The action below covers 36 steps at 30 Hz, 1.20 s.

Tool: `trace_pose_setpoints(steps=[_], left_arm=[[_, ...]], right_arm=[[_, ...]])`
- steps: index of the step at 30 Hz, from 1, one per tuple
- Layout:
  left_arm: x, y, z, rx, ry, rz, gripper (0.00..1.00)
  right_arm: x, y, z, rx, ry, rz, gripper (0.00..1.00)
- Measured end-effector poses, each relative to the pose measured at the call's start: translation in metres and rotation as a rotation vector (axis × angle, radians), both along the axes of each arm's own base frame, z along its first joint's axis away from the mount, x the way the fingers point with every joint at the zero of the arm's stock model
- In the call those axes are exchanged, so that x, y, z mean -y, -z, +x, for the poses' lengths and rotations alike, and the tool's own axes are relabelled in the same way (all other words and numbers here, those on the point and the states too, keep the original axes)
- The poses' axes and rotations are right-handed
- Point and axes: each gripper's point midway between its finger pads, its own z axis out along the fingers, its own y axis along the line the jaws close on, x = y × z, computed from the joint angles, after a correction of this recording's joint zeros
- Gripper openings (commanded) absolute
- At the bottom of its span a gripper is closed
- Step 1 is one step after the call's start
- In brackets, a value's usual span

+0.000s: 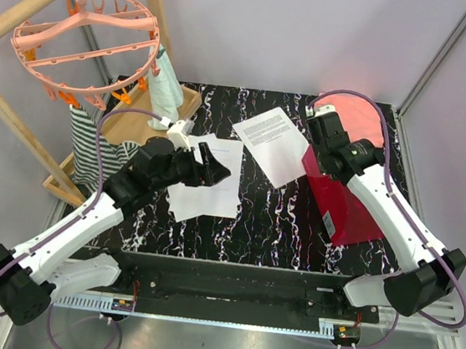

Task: Put the files into the folder

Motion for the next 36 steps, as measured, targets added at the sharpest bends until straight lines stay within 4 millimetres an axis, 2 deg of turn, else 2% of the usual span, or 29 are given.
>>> trace_pose_setpoints(steps=[4, 7, 8, 9, 10, 13, 16, 17, 20, 24, 26, 29, 31, 34, 35, 36], left_arm=[[-0.005, -0.003, -0.008, -0.002, -0.013, -0.026, 0.80], [-0.009, -0.004, -0.011, -0.005, -0.023, -0.033, 0.80], [-0.010, -0.005, -0.012, -0.004, -0.027, -0.034, 0.81], [-0.011, -0.004, -0.012, -0.005, -0.030, -0.032, 0.81], [-0.012, -0.004, -0.013, -0.006, -0.032, -0.030, 0.81], [-0.020, -0.003, -0.018, -0.009, -0.048, -0.021, 0.82], [-0.030, -0.003, -0.023, -0.004, -0.067, -0.008, 0.83], [-0.033, -0.004, -0.024, -0.001, -0.073, -0.004, 0.83], [-0.044, -0.007, -0.027, 0.026, -0.098, 0.014, 0.85], [-0.057, -0.004, -0.026, 0.050, -0.130, 0.063, 0.87], [-0.058, 0.001, -0.022, 0.047, -0.131, 0.098, 0.87], [-0.054, 0.010, -0.010, 0.024, -0.120, 0.150, 0.87], [-0.046, 0.020, 0.001, -0.004, -0.097, 0.178, 0.87], [-0.029, 0.043, 0.012, -0.071, -0.043, 0.195, 0.87], [-0.022, 0.051, 0.014, -0.098, -0.016, 0.194, 0.89], [-0.015, 0.059, 0.017, -0.120, 0.009, 0.193, 0.97]], right_arm=[[-0.004, -0.002, -0.005, 0.003, -0.018, 0.026, 0.00], [-0.021, 0.004, -0.011, -0.014, -0.054, 0.068, 0.00], [-0.029, 0.008, -0.013, -0.025, -0.066, 0.082, 0.03], [-0.039, 0.014, -0.016, -0.044, -0.083, 0.099, 0.08], [-0.051, 0.020, -0.017, -0.060, -0.099, 0.118, 0.24], [-0.091, 0.043, -0.021, -0.122, -0.149, 0.190, 0.38], [-0.113, 0.071, -0.031, -0.208, -0.175, 0.238, 0.51], [-0.119, 0.080, -0.035, -0.237, -0.181, 0.259, 0.62], [-0.137, 0.106, -0.053, -0.331, -0.205, 0.354, 0.78], [-0.171, 0.138, -0.081, -0.468, -0.253, 0.552, 0.87], [-0.187, 0.147, -0.094, -0.535, -0.270, 0.646, 0.89], [-0.208, 0.151, -0.102, -0.603, -0.289, 0.757, 0.95], [-0.218, 0.146, -0.106, -0.629, -0.300, 0.824, 0.98], [-0.223, 0.127, -0.102, -0.614, -0.316, 0.905, 1.00], [-0.220, 0.117, -0.098, -0.599, -0.315, 0.938, 1.00], [-0.216, 0.106, -0.093, -0.575, -0.311, 0.973, 1.00]])
